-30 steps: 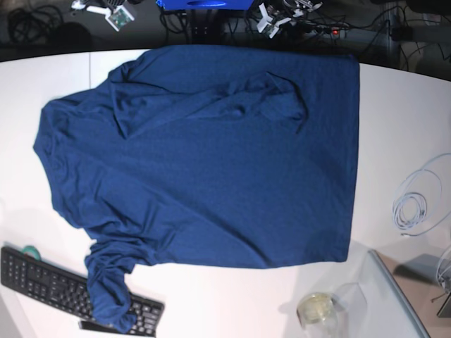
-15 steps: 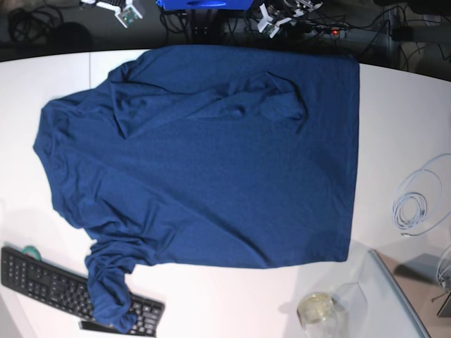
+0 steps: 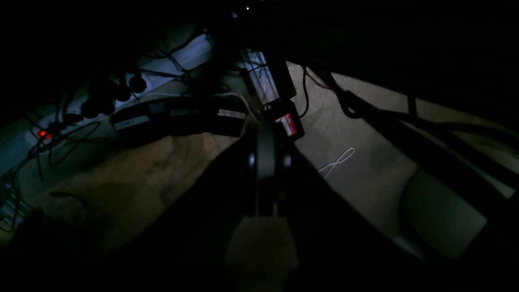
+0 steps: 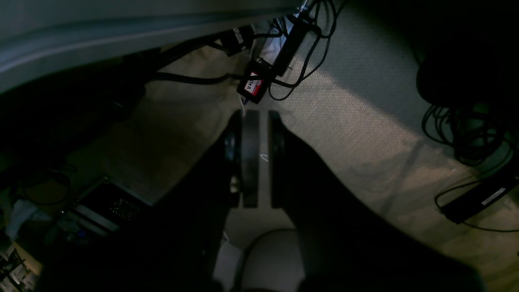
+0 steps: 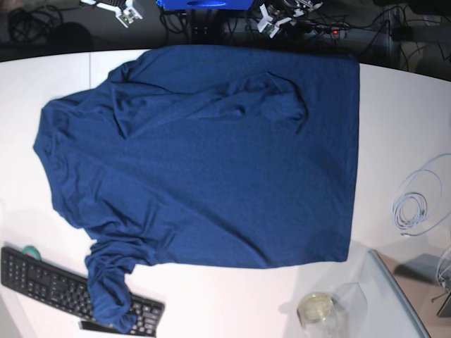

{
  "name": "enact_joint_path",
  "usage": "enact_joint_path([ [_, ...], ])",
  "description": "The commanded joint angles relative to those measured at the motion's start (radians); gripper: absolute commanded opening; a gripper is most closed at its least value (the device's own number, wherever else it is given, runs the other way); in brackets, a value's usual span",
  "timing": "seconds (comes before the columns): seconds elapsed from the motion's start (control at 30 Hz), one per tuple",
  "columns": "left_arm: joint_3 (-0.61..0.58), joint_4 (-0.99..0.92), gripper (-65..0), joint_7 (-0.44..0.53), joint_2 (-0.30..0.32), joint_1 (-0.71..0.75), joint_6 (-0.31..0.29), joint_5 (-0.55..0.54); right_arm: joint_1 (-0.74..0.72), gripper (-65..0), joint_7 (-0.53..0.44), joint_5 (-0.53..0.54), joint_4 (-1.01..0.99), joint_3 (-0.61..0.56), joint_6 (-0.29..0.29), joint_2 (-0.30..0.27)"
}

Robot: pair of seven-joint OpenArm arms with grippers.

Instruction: Layout the t-shirt on the table in an organized manner, then fold the t-shirt properly

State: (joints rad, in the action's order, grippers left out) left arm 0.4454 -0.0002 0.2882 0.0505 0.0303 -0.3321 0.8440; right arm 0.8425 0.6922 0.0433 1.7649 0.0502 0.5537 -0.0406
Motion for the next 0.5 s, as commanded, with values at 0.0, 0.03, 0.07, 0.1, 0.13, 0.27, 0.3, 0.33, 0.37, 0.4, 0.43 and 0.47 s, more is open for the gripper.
enact_joint_path([
  [0.0, -0.001, 0.000, -65.0, 0.004, 0.001, 0.001, -0.005, 0.004, 0.011, -60.8, -0.009, 0.005, 0.010, -0.002, 0.002, 0.000],
  [0.03, -0.001, 0.000, -65.0, 0.004, 0.001, 0.001, -0.005, 0.004, 0.011, -60.8, -0.009, 0.005, 0.010, -0.002, 0.002, 0.000],
  [0.07, -0.001, 0.000, -65.0, 0.004, 0.001, 0.001, -0.005, 0.004, 0.011, -60.8, -0.010, 0.002, 0.010, 0.003, 0.004, 0.002],
  [0.1, -0.001, 0.000, -65.0, 0.004, 0.001, 0.001, -0.005, 0.004, 0.010, -60.8, -0.010, -0.023, 0.011, 0.014, 0.004, 0.023],
  [0.13, -0.001, 0.000, -65.0, 0.004, 0.001, 0.001, -0.005, 0.004, 0.010, -60.8, -0.009, -0.067, 0.011, 0.029, 0.004, 0.051],
  [0.27, -0.001, 0.000, -65.0, 0.004, 0.001, 0.001, -0.005, 0.004, -0.001, -60.8, -0.013, -0.251, 0.010, 0.070, 0.004, 0.149],
  [0.3, -0.001, 0.000, -65.0, 0.004, 0.001, 0.001, -0.005, 0.004, -0.002, -60.8, -0.013, -0.277, 0.010, 0.076, 0.004, 0.156],
  [0.33, -0.001, 0.000, -65.0, 0.004, 0.001, 0.001, -0.005, 0.004, -0.004, -60.8, -0.013, -0.280, 0.010, 0.076, 0.004, 0.156],
  [0.37, -0.001, 0.000, -65.0, 0.004, 0.001, 0.001, -0.005, 0.004, -0.004, -60.8, -0.013, -0.280, 0.010, 0.075, 0.004, 0.155],
  [0.4, -0.001, 0.000, -65.0, 0.004, 0.001, 0.001, -0.005, 0.004, -0.004, -60.8, -0.013, -0.280, 0.010, 0.075, 0.004, 0.155],
  [0.43, -0.001, 0.000, -65.0, 0.004, 0.001, 0.001, -0.005, 0.004, -0.004, -60.8, -0.013, -0.280, 0.010, 0.075, 0.004, 0.155],
  [0.47, -0.001, 0.000, -65.0, 0.004, 0.001, 0.001, -0.005, 0.004, -0.001, -60.8, -0.013, -0.280, 0.010, 0.075, 0.004, 0.155],
])
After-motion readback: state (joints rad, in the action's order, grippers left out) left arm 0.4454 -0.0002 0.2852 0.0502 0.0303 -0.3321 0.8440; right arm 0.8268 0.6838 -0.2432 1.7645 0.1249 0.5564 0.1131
